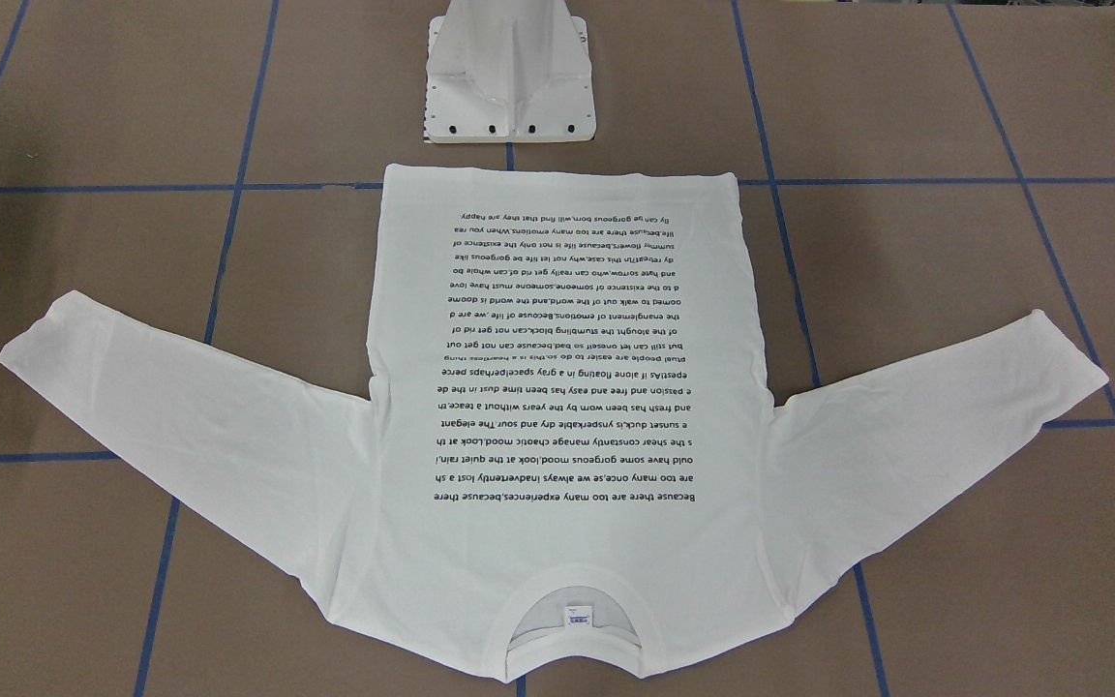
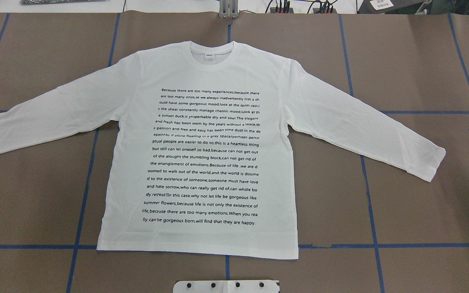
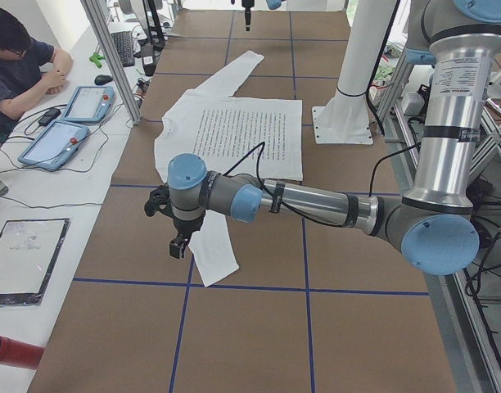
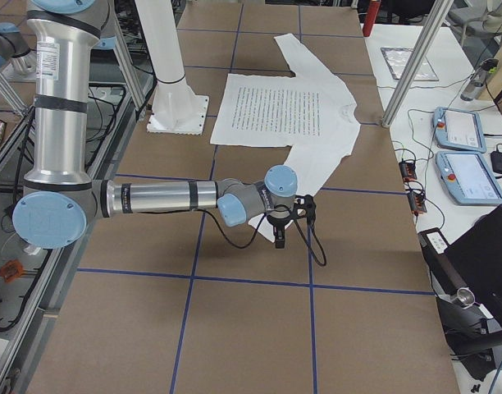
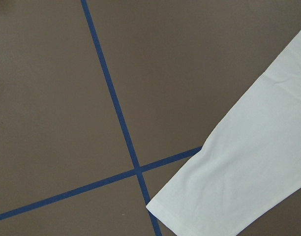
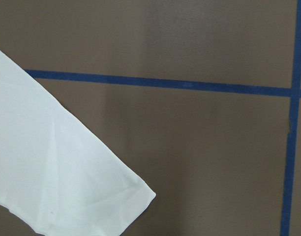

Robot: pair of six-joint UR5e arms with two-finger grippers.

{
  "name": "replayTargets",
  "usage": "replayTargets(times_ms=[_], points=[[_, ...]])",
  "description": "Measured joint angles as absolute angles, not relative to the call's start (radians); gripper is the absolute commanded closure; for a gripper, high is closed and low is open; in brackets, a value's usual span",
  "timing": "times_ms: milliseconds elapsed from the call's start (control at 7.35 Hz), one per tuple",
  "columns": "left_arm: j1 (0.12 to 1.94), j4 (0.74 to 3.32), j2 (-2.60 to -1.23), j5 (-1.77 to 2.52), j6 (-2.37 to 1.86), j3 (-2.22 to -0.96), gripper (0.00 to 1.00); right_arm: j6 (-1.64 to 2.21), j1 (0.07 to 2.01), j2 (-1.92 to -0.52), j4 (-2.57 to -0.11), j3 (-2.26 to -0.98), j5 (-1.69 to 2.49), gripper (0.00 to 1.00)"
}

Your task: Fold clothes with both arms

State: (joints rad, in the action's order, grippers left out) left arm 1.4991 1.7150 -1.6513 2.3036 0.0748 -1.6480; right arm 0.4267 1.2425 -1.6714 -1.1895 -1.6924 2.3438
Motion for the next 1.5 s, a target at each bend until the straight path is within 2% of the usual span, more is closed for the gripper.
replayTargets(times_ms=[272, 680, 1497], points=[[1.499, 1.716, -1.649, 2.304, 0.076, -1.655, 0.00, 0.562, 1.151, -1.672, -1.100, -1.683, 2.280, 0.00], [1.499, 1.718, -1.648, 2.304, 0.078, -1.661, 0.00, 0.690, 1.049, -1.652, -0.921, -1.574, 2.212, 0.00], [1.500, 1.721, -1.646, 2.306, 0.078, -1.670, 0.00, 0.745, 1.019, -1.648, -0.902, -1.544, 2.208, 0.02]])
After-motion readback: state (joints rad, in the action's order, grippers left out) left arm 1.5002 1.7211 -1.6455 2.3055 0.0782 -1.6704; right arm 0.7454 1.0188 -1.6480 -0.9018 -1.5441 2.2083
